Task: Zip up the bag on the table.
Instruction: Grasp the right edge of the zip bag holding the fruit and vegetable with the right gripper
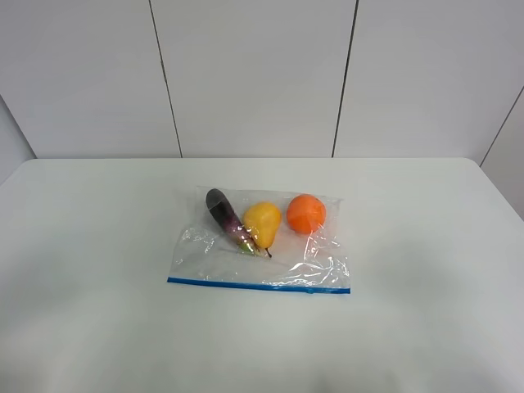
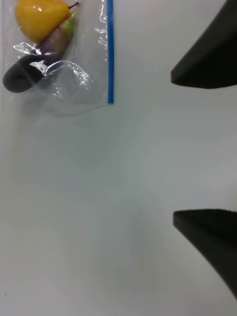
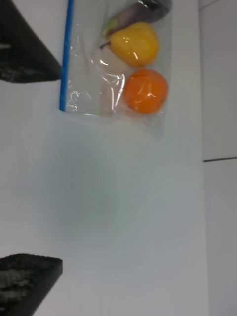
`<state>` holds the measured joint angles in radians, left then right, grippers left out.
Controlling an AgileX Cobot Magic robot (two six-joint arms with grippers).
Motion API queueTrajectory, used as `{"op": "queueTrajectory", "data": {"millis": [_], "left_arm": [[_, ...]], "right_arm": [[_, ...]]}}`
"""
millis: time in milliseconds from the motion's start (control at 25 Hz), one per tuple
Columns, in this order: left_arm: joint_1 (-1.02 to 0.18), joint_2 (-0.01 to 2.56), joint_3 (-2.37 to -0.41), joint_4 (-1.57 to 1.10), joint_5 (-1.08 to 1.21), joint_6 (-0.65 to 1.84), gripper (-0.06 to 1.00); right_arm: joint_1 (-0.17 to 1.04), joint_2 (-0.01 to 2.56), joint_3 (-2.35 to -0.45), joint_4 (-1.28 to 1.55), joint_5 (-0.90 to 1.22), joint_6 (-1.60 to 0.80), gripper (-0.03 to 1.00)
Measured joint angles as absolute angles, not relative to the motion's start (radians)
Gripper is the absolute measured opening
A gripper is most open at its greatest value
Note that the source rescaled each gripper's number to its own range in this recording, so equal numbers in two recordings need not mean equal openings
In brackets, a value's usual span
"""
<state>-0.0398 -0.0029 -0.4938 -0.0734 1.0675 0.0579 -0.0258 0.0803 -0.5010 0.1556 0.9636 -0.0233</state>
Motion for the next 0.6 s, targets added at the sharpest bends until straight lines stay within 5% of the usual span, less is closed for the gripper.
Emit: {"op": "queueTrajectory", "data": {"millis": [600], "left_arm": [[-0.04, -0.003, -0.494, -0.073, 1.068, 0.058, 0.76]], "right_arm": [[-0.026, 0.71, -0.582, 0.298, 0.802, -0.078, 1.0]]}}
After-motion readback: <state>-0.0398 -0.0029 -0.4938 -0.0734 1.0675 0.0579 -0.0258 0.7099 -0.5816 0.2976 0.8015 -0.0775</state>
